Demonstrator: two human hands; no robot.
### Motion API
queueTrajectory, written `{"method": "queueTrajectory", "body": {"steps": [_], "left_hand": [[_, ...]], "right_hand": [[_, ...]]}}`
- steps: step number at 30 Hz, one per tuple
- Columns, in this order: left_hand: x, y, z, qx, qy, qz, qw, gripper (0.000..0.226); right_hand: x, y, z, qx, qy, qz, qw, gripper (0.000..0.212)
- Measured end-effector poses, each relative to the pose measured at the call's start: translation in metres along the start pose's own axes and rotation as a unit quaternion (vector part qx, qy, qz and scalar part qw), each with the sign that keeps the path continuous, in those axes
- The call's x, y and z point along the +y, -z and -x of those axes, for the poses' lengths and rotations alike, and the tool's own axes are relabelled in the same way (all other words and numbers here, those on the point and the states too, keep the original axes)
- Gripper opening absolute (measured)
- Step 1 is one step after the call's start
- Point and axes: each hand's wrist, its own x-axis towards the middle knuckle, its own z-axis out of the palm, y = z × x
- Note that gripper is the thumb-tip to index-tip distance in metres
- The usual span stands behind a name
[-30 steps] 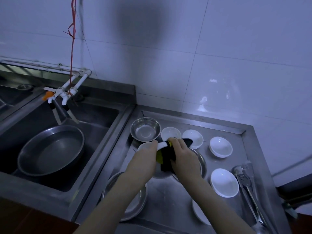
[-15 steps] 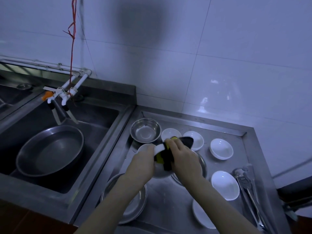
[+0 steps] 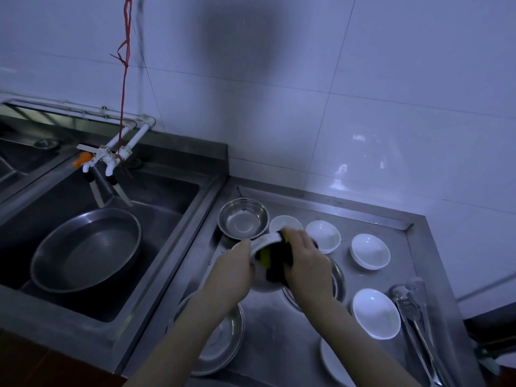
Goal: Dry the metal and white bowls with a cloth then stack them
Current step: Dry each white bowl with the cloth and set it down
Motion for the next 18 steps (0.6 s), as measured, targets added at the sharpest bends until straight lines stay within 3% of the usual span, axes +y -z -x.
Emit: {"method": "queueTrajectory", "body": {"steps": [2,4,7,9,10,12,15,18], "left_hand": [[0.008,0.008,-0.004,-0.002,-0.040,-0.202,0.979,0.025],[0.009,0.012,-0.006,0.036,-0.069,-0.241,0.967,0.030],[-0.005,0.011,-0.004,0.095,-0.037,-0.042,0.994,0.041],[-0.010,0.003,0.001,0.080,0.002,0.092,0.993,0.038],[-0.010,-0.002,0.002,0.059,0.021,0.140,0.988,0.033],[-0.008,-0.008,0.002,0.024,0.036,0.155,0.987,0.028],[-0.001,0.002,-0.002,0.004,0.018,-0.029,0.999,0.024],[0.014,0.020,-0.005,0.006,-0.052,-0.268,0.962,0.023]], "right_hand": [[-0.001,-0.005,0.001,-0.028,0.071,0.070,0.995,0.064],[-0.001,-0.008,0.002,-0.018,0.051,0.053,0.997,0.065],[-0.003,-0.006,0.001,0.048,-0.099,-0.113,0.987,0.048],[-0.005,-0.003,0.000,0.072,-0.215,-0.256,0.940,0.043],[-0.003,-0.004,0.000,0.070,-0.229,-0.275,0.931,0.044],[0.001,-0.006,0.002,0.039,-0.197,-0.239,0.950,0.044],[0.003,-0.008,0.002,0.013,-0.084,-0.096,0.992,0.051],[0.002,-0.010,0.002,-0.017,0.031,0.033,0.999,0.065]]}}
